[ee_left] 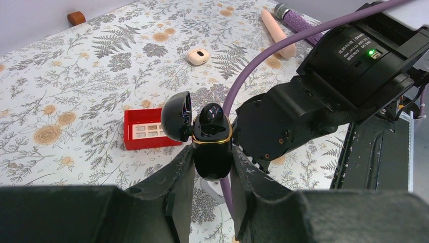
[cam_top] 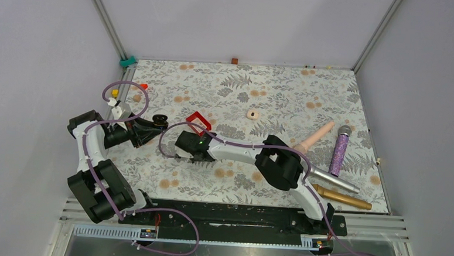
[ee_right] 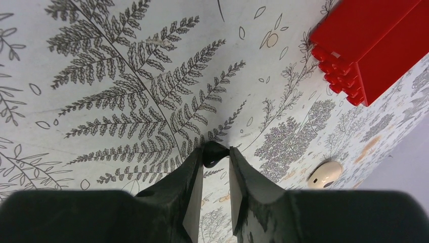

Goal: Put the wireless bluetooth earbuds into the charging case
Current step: Pick up the earbud from the center of the board.

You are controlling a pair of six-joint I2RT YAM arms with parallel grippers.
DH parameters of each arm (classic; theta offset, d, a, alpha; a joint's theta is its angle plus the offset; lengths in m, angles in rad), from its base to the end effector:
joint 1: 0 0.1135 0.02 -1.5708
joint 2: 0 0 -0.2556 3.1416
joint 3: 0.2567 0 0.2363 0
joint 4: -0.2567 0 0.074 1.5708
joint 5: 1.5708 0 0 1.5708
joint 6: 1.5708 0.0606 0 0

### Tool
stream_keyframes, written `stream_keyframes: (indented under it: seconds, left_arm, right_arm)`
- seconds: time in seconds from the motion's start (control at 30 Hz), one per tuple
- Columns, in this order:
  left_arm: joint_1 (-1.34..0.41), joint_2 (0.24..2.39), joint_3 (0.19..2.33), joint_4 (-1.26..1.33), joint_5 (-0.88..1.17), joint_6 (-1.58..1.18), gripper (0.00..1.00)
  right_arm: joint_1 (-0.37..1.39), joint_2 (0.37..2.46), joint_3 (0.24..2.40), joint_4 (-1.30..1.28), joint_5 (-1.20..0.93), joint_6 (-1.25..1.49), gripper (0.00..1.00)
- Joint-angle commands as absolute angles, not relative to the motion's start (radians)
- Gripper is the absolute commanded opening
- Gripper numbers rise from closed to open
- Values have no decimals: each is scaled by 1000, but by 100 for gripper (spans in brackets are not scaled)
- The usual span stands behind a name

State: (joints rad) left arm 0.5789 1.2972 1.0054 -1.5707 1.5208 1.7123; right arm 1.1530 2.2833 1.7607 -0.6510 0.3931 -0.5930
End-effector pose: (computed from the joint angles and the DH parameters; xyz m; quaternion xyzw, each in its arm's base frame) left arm 0.1712 0.0396 0.2775 0.3003 0.6586 -0.3772 0.5777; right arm 0.2100 0.4159 0.1250 -0.7120 0.6473 -0.1305 0.2389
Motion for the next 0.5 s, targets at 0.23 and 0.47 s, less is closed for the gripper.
stream_keyframes:
  seconds: [0.23,0.47]
  left_arm:
    - [490,1287,1006,-1612,1582,1770,0]
    - [353,1328,1032,-1613,1525,1765,0]
  right_arm:
    - [1104,1974,1660,-649,89,-550,20]
    - [942,1701,1644,-727,-277,-436,21]
